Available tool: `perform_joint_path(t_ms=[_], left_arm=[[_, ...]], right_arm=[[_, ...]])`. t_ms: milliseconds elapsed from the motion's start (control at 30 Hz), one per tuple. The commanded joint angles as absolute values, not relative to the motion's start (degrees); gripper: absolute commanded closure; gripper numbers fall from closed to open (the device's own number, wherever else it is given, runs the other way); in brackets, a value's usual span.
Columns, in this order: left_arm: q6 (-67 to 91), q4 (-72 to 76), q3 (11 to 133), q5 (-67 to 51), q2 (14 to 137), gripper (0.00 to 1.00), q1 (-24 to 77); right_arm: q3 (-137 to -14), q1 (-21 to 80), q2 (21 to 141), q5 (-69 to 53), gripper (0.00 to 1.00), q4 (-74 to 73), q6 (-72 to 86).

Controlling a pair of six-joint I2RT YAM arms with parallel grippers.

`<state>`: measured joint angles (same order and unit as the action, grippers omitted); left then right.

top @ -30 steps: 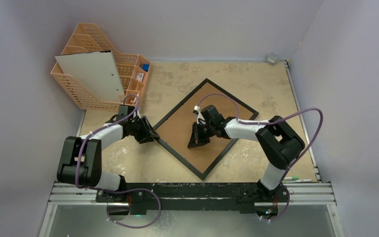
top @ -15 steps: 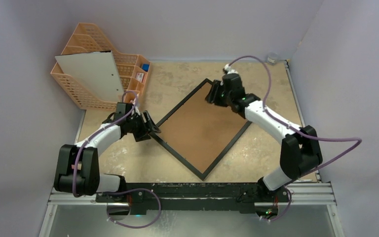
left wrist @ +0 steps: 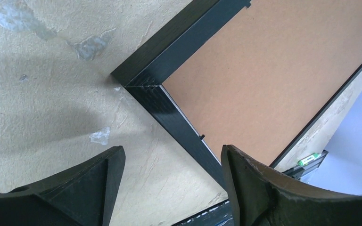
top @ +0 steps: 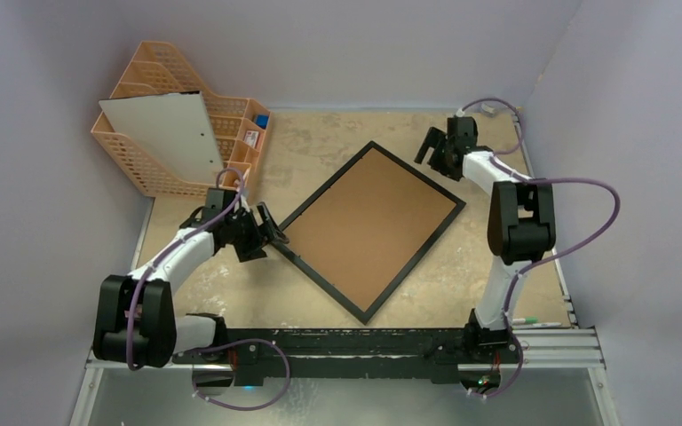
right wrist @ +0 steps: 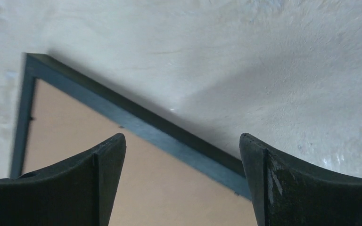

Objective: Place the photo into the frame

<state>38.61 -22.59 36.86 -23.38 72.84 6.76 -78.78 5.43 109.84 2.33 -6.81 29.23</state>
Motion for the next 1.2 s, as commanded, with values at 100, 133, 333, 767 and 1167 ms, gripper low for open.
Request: perform_joint_path(t_ms=[100, 133, 333, 767, 1167], left_arm=[[40.3, -16.8, 34.9, -27.6, 75.0, 0.20, 6.7], [40.6, -16.3, 34.9, -28.0, 76.3, 0.20, 6.8], [40.3, -16.4, 40.7, -28.2, 83.5, 0.20, 6.8], [40.4, -14.2, 58.6, -29.0, 99.0, 0.21, 10.4], [37.8, -18.8, 79.6, -18.3, 110.5, 0.23, 16.1]], right_arm=[[-79.1, 4.3, 112.5, -6.9, 0.08, -3.0, 24.5], [-78.8, 4.1, 112.5, -7.7, 0.08, -2.9, 24.3], [-75.7, 2.9, 111.0, -12.8, 0.09, -3.0, 23.3], [-57.1, 1.3, 93.9, -14.7, 0.14, -1.1, 28.4], [-38.9, 1.2, 73.0, -13.9, 0.17, -2.1, 37.8]])
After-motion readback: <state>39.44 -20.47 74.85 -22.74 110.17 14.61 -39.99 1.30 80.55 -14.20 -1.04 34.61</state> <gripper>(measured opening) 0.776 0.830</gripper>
